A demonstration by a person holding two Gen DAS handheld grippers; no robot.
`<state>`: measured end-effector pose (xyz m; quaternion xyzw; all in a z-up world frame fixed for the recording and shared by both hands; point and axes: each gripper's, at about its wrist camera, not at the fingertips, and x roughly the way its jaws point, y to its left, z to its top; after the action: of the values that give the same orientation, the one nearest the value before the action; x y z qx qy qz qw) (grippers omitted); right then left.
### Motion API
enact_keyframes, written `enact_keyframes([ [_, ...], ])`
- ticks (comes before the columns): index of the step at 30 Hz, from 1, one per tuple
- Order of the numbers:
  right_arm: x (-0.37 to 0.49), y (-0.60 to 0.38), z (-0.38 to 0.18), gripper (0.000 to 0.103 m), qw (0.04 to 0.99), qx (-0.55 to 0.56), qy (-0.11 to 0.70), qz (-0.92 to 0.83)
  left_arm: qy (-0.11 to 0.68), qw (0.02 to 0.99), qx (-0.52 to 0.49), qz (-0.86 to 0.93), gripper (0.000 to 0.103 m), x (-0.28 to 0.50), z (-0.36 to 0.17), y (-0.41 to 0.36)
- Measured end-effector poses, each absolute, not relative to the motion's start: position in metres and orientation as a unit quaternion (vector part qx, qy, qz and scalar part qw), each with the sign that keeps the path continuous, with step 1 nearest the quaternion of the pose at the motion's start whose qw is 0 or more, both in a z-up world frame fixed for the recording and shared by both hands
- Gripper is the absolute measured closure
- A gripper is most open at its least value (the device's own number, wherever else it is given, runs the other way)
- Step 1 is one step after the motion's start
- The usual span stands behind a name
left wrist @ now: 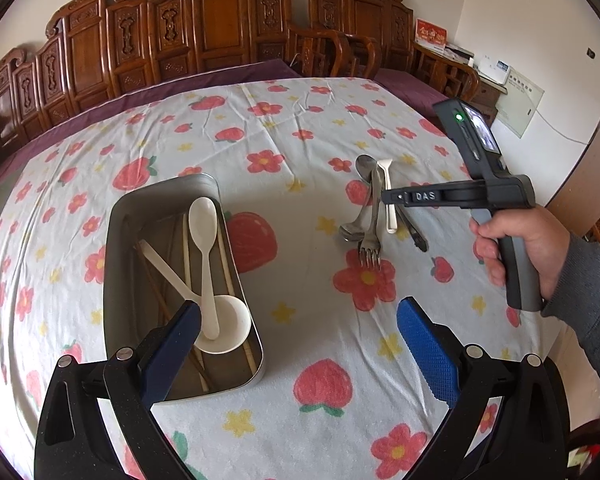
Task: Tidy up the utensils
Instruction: 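Grasp the cream plastic fork from the pile with the right tool, then grasp the metal fork with the left tool while the right tool holds the cream fork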
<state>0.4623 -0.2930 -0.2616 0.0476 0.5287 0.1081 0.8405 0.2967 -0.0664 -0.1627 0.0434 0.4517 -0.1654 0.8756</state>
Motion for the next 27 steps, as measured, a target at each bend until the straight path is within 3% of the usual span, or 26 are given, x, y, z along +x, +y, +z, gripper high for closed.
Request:
enact_keyframes([
  [14,0.454,-0.303,-0.254,0.098,0.841,0.079,0.524,0.108,0.452,0.875,0.046,-0.169,0.008,0.295,-0.166,-0.071],
  [27,0.383,-0.332,-0.239,0.098,0.849,0.101,0.506,0.111,0.467,0.860,0.055,-0.196,0.008,0.313,-0.184,-0.116],
])
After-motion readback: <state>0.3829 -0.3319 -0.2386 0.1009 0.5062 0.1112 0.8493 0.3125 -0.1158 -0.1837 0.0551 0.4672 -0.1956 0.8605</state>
